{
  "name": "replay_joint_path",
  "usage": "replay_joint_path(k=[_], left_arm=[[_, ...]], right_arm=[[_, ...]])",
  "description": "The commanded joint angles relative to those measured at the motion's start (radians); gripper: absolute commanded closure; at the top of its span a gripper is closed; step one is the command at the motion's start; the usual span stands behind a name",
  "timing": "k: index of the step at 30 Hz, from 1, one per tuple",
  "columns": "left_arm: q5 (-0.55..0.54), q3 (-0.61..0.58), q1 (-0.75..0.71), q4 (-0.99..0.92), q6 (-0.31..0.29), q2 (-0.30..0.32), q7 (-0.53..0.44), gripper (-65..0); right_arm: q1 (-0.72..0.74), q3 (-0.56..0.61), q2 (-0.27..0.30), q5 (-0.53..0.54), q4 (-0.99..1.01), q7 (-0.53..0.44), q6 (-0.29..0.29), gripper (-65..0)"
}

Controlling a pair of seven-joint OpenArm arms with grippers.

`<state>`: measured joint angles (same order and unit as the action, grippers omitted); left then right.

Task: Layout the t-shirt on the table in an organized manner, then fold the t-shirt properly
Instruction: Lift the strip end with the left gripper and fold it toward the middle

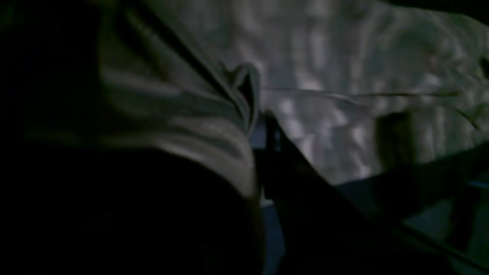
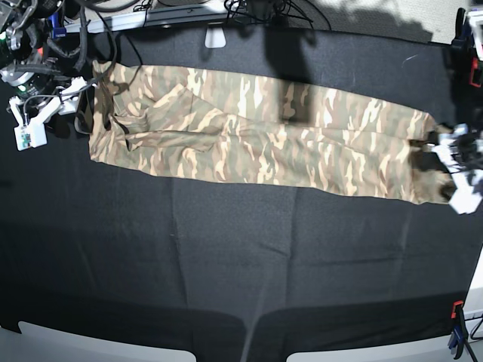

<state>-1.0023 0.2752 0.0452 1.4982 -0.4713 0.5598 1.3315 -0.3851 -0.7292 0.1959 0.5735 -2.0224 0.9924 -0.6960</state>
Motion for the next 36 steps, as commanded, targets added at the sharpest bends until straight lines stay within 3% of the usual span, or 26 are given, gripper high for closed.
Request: replay_joint_path(k=[1, 9, 16, 29, 36], left_arm=[[-0.050, 0.006, 0.018, 0.043, -0.001, 0.000, 0.013, 0.0], [-0.073, 0.005, 0.002, 0.142, -0.020, -0.184, 0.029, 0.0], [-0.072, 0.005, -0.109, 0.142, -0.096, -0.343, 0.029, 0.0], [-0.072, 0.004, -0.126, 0.142, -0.111, -0.501, 0.014, 0.0], [-0.072, 0.005, -0.126, 0.142, -0.151, -0.510, 0.014, 0.0]], right_arm=[[0.003, -0.006, 0.012, 0.014, -0.020, -0.020, -0.002, -28.1], [0.003, -0.006, 0.012, 0.014, -0.020, -0.022, -0.002, -28.1], [0.003, -0.006, 0.013, 0.014, -0.020, -0.025, -0.002, -28.2], [0.008, -0.006, 0.013, 0.014, -0.020, -0.027, -0.002, -28.1], [0.008, -0.006, 0.014, 0.014, -0.020, -0.027, -0.002, -28.1]])
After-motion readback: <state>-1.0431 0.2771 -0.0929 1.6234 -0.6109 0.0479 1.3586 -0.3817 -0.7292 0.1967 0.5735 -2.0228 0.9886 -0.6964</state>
